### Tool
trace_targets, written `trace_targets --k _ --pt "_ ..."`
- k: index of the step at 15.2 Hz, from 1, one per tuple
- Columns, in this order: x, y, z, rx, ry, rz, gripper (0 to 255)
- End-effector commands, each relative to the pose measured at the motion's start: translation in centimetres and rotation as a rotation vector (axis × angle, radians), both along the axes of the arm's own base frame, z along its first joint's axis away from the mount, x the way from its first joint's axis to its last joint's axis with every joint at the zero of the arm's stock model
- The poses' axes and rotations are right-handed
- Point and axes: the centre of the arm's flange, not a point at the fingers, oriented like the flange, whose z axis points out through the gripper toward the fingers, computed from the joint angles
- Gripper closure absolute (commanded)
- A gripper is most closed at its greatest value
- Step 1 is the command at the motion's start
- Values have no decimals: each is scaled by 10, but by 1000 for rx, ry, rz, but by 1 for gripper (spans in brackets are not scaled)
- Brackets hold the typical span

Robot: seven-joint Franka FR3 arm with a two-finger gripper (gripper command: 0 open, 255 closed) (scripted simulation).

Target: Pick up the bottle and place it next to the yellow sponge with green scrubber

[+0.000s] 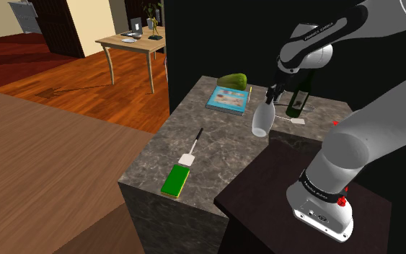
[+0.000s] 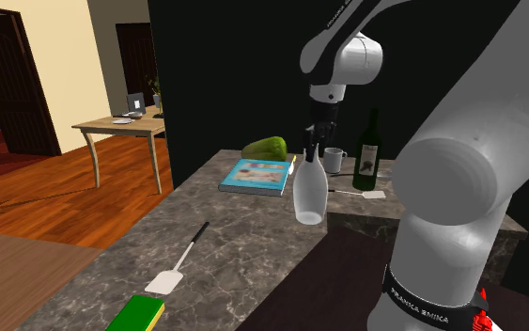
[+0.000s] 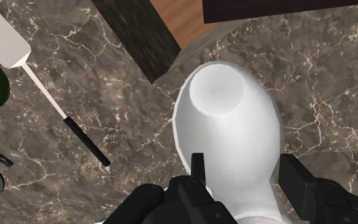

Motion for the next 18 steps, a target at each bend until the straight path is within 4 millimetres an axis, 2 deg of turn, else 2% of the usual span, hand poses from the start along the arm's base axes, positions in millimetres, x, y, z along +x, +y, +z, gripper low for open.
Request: trace_targets --k 1,18 --pt "1 0 10 0 0 0 255" --pt "1 0 100 0 0 0 255"
